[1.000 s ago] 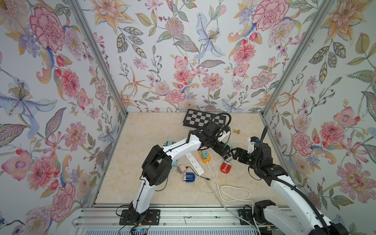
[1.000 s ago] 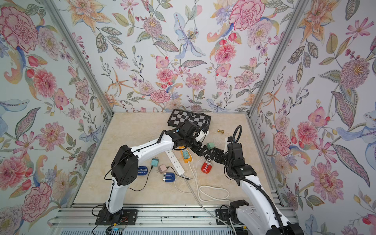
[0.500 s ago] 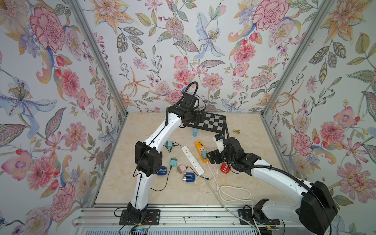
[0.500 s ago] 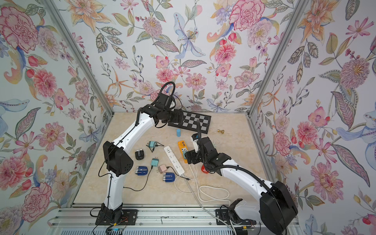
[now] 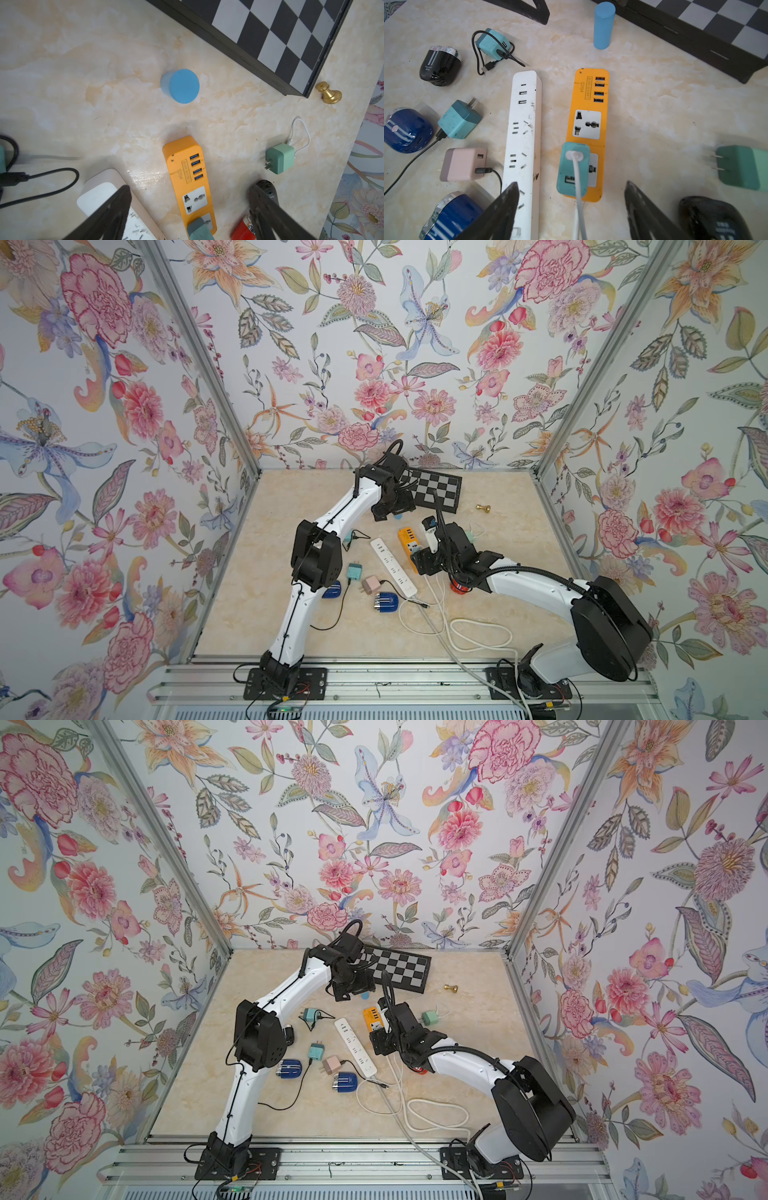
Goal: Unplug the electric shaver
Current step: Remove the plug from the socket.
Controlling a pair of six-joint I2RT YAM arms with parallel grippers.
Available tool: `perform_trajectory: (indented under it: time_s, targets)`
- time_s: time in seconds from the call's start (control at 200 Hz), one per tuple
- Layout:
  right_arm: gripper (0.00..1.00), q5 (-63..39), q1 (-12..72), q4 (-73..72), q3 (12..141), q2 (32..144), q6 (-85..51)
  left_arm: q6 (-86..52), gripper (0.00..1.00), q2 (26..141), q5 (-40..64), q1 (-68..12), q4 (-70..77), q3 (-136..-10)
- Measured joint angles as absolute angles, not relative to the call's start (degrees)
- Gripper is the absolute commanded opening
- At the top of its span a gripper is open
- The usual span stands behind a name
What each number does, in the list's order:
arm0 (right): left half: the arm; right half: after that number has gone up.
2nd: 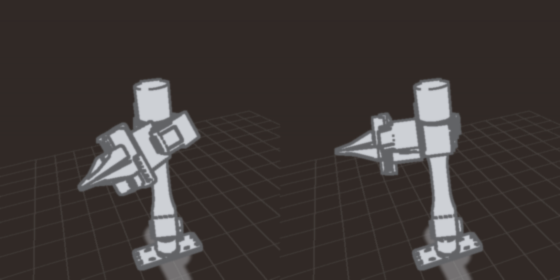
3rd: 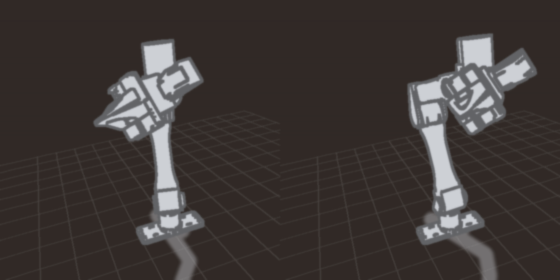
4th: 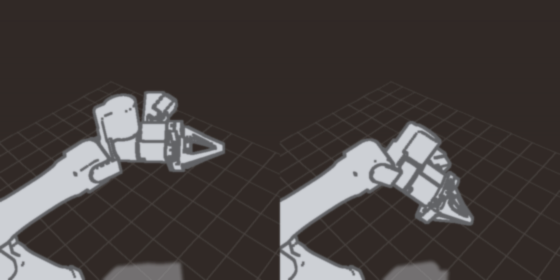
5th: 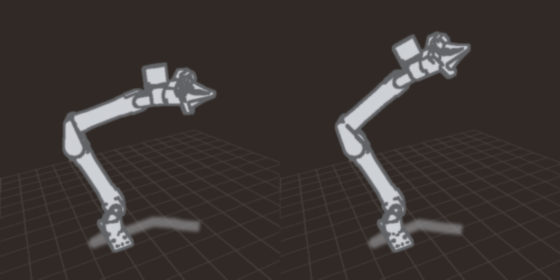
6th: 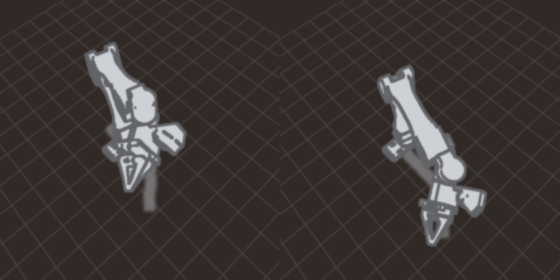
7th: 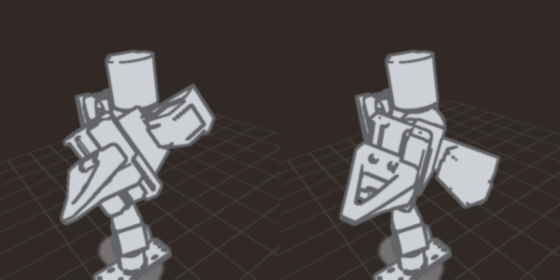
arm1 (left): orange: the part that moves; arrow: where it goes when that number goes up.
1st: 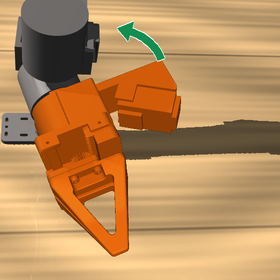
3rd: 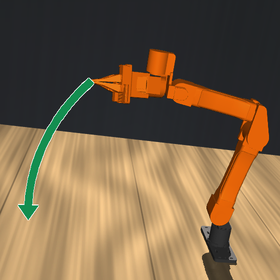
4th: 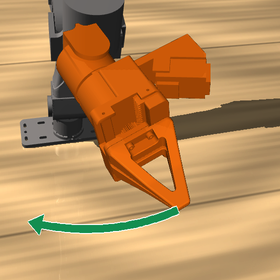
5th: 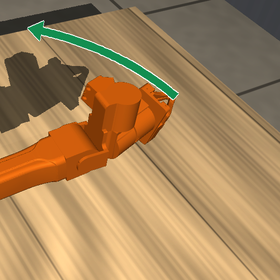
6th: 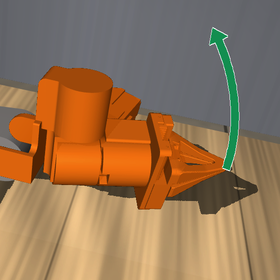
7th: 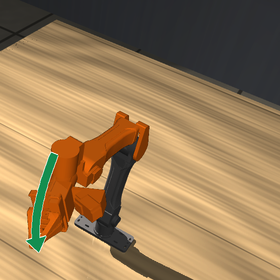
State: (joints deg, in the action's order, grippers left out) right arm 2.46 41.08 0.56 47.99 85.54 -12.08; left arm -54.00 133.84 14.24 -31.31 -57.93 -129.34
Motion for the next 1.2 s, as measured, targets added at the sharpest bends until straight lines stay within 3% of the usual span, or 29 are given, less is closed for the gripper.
perform_trajectory:
  time_s: [0.56, 0.645, 0.756, 0.821, 0.891, 1.111, 1.196]
  targets:
    - [0.78, 2.0, 39.3, -9.1, 43.2, 82.6, -12.4, -62.5, 0.90, 143.8, 16.1, -34.6, -60.3, -130.2]
    - [0.78, 1.9, 39.2, -9.5, 43.2, 82.6, -12.2, -63.1, 0.82, 144.1, 16.1, -34.7, -60.4, -130.7]
    - [0.78, 1.7, 39.2, -9.5, 43.2, 82.7, -12.1, -63.8, 0.62, 144.4, 16.3, -34.8, -60.4, -130.7]
    - [0.78, 1.7, 39.2, -9.5, 43.2, 83.0, -11.9, -63.9, 0.59, 144.5, 16.3, -34.9, -60.4, -130.7]
    - [0.77, 1.8, 39.3, -9.2, 43.2, 83.9, -11.5, -64.3, 0.47, 144.6, 16.4, -34.9, -60.6, -130.7]
    - [0.77, 3.1, 42.6, -8.3, 43.4, 86.0, -8.0, -64.4, 0.46, 144.4, 16.5, -34.9, -60.9, -131.0]
    - [0.77, 3.8, 44.2, -8.3, 43.5, 86.3, -6.8, -64.4, 0.38, 144.4, 16.5, -34.9, -60.9, -131.2]
